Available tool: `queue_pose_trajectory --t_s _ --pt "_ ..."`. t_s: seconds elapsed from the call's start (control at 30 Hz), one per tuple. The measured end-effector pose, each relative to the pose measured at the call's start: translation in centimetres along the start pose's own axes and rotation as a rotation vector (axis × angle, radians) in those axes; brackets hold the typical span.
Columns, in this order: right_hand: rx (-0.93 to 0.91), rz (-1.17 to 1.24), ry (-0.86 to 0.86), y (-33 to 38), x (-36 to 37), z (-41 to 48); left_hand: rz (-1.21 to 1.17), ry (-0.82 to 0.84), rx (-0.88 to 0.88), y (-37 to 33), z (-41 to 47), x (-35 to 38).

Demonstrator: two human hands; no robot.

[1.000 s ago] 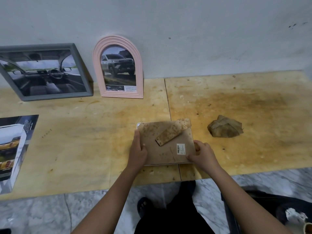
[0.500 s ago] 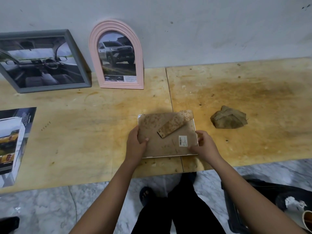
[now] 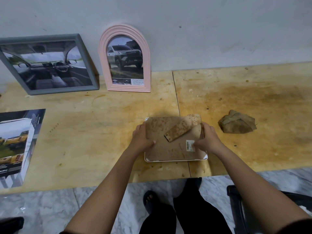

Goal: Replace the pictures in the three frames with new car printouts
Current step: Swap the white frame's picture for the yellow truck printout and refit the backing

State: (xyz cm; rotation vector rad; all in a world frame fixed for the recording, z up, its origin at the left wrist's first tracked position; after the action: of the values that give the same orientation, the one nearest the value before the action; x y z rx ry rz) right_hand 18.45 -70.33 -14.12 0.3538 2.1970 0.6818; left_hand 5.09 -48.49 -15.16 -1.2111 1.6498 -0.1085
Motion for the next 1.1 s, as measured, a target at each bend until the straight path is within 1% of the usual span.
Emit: queue_pose_trajectory --t_s 0.03,0.1,0.17,0.3,0.4,0.47,0.57,0.67,0.73,0.83,0.9,0.97,1.1 --pt "-0.016 0.075 -0.010 -0.1 -0.2 0.4 -0.070 -0.010 0.023 0.2 0.1 0.0" --pt "-0.018 0.152 -0.050 -1.0 -0.6 1.5 -0.196 -0.111 0.036 0.3 0.2 -0.3" --pt "-0.027 0.168 -0.063 -1.1 -0.8 2.1 -0.206 -0.198 0.008 -0.1 0.8 -0.7" --pt "-0.058 0.174 -0.138 0.3 -0.9 1.5 -0.202 -0.236 -0.031 -0.4 2.3 -1.1" --pt "-0.014 0.170 -0.163 0.2 -0.8 1.9 -0.244 -0.317 -0.051 -0.2 2.8 -1.1" --pt "0.033 0.235 -0.169 0.1 -0.8 2.5 -0.295 -0.357 -0.059 -0.1 3.0 -1.0" --pt "0.068 0.257 -0.220 0.2 -0.7 3.0 -0.366 -0.347 -0.090 0.1 3.3 -1.0" --pt "0.102 0.245 -0.266 0.3 -0.6 3.2 -0.452 -0.274 -0.137 0.1 3.7 -1.7" --pt "0.156 0.304 -0.251 0.4 -0.8 3.5 -0.529 -0.207 -0.193 -0.1 4.0 -2.3" --pt "0.246 0.431 -0.196 0.3 -1.2 4.1 -0.558 -0.135 -0.253 -0.4 4.4 -2.9" --pt "0.270 0.451 -0.185 0.3 -1.4 4.1 -0.546 -0.116 -0.263 -0.5 4.7 -3.0" --pt "0.275 0.446 -0.184 0.2 -1.4 4.1 -0.484 -0.133 -0.244 -0.5 4.9 -2.8" --pt "0.233 0.453 -0.180 -0.2 -1.4 4.1 -0.272 -0.234 -0.111 -0.5 4.5 -2.0"
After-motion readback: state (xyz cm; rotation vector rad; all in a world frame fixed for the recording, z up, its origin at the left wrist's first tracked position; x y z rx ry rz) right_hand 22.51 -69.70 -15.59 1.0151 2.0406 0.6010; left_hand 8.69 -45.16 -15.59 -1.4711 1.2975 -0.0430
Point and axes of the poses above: each hand's wrist, its own z-axis towards the middle knuckle, its own x-axis out of the palm, y = z × x, the point moved 1 cm from there along z, towards the middle knuckle, and after that the axes turned 1 degree about z, right-handed, at the moved point
